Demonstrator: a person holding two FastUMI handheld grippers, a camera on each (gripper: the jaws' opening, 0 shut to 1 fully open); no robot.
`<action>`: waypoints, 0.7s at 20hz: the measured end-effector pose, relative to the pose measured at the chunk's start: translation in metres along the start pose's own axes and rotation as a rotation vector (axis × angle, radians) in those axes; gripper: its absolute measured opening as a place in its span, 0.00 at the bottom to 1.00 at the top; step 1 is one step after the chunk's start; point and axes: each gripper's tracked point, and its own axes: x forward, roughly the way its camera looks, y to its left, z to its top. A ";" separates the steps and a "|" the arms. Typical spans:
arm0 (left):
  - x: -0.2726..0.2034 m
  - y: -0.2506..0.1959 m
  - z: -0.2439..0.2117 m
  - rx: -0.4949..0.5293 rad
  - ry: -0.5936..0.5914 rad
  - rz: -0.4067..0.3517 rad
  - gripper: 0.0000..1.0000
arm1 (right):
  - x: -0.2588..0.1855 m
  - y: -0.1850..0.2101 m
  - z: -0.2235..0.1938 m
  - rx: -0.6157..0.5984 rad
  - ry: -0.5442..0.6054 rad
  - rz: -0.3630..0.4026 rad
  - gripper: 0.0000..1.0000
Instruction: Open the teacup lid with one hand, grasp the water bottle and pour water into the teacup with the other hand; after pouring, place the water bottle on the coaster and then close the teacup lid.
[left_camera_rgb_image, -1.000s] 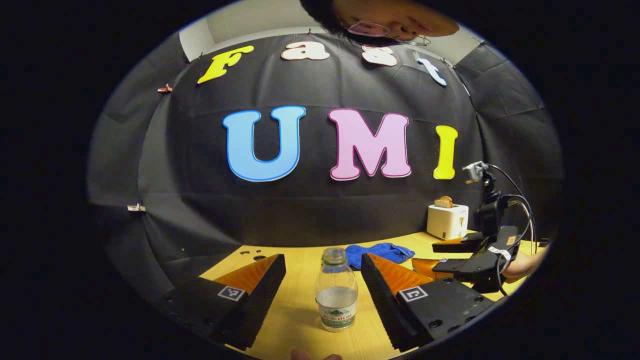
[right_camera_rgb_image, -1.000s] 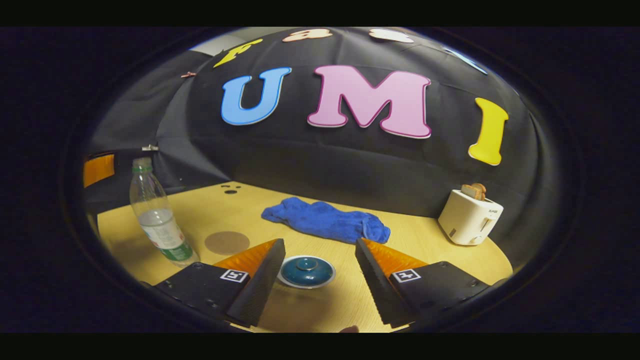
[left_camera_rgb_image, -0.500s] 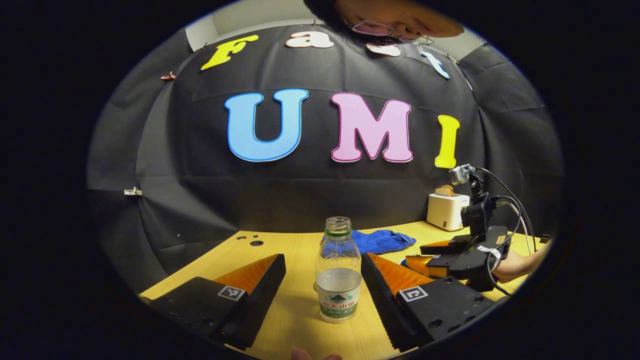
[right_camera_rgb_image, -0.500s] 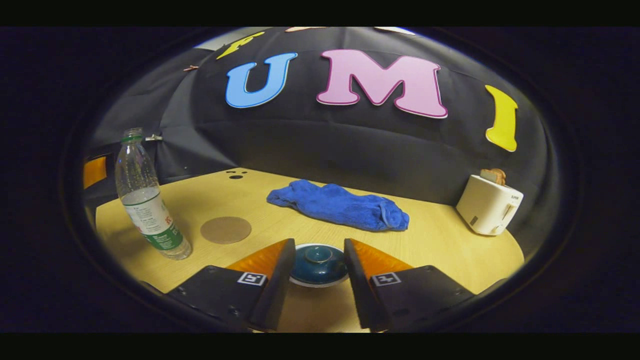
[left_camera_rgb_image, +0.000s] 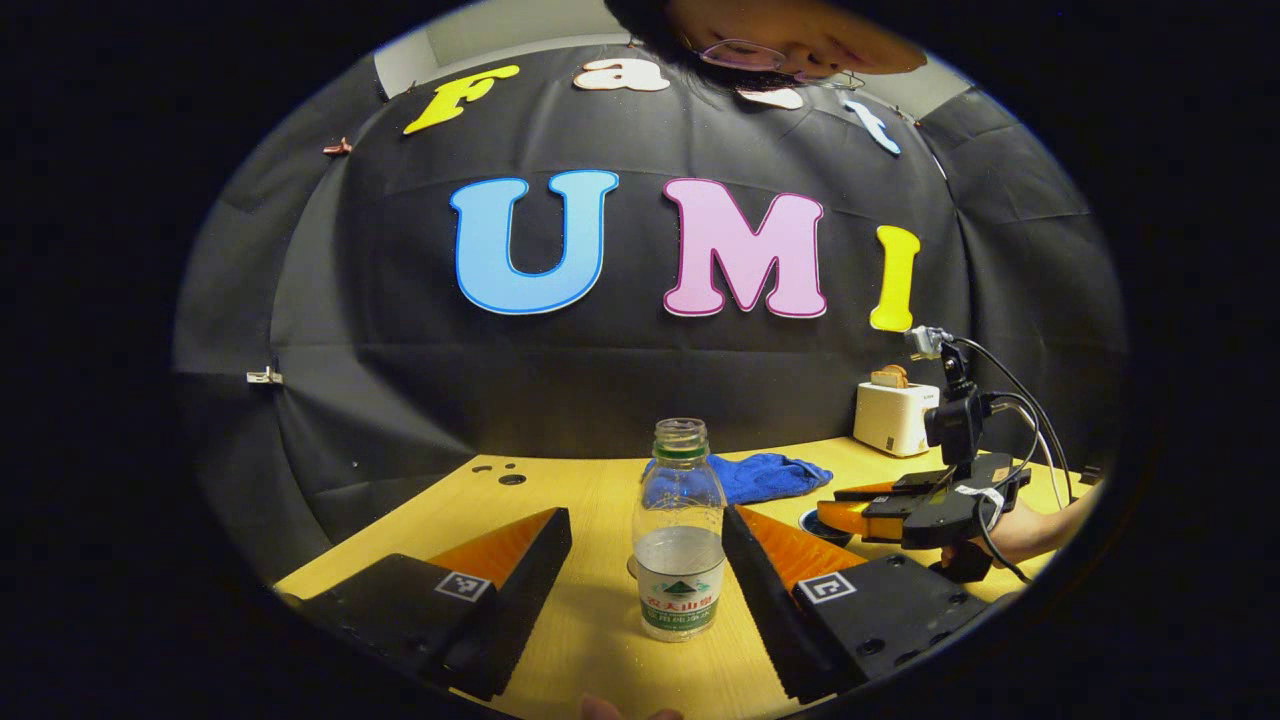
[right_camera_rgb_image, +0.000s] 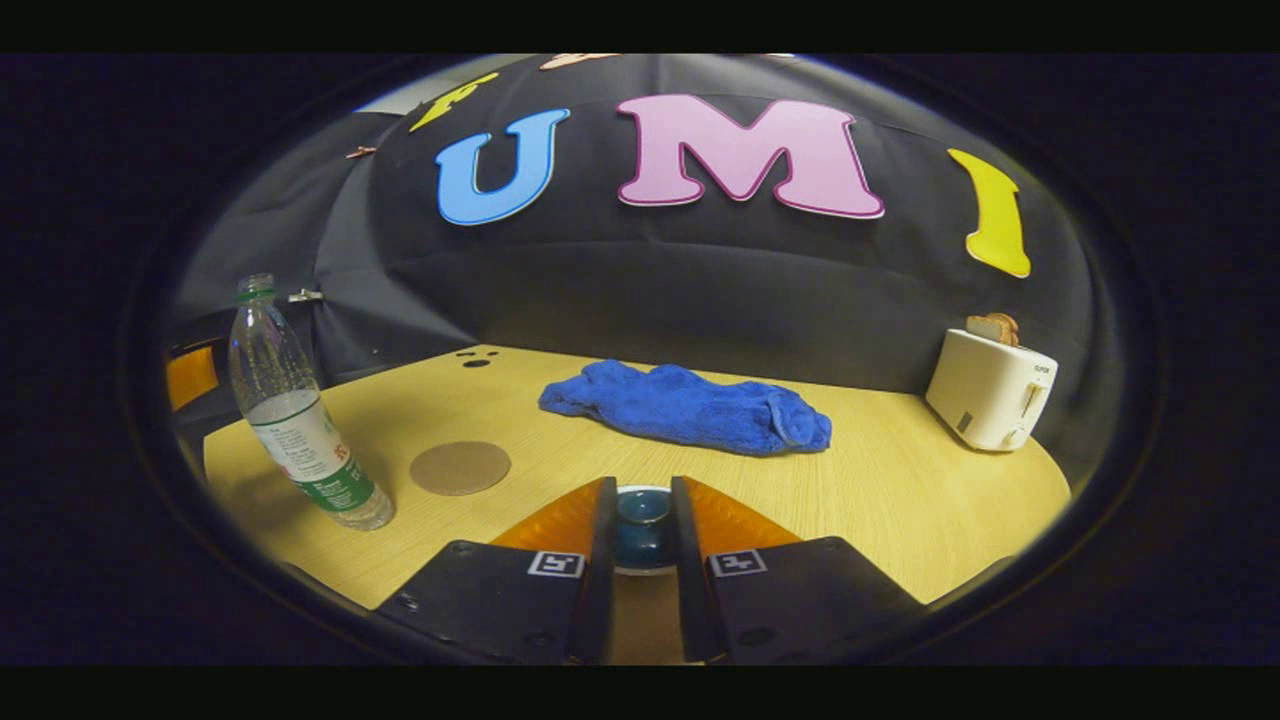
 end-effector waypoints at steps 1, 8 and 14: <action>0.002 0.000 -0.004 0.002 0.007 -0.003 0.95 | 0.001 0.000 0.000 0.000 -0.001 -0.001 0.21; 0.016 -0.014 -0.038 0.005 0.066 -0.062 0.99 | -0.012 -0.008 0.040 -0.020 -0.101 -0.009 0.26; 0.044 -0.024 -0.064 0.003 0.105 -0.083 0.96 | -0.042 -0.031 0.061 -0.030 -0.140 -0.044 0.26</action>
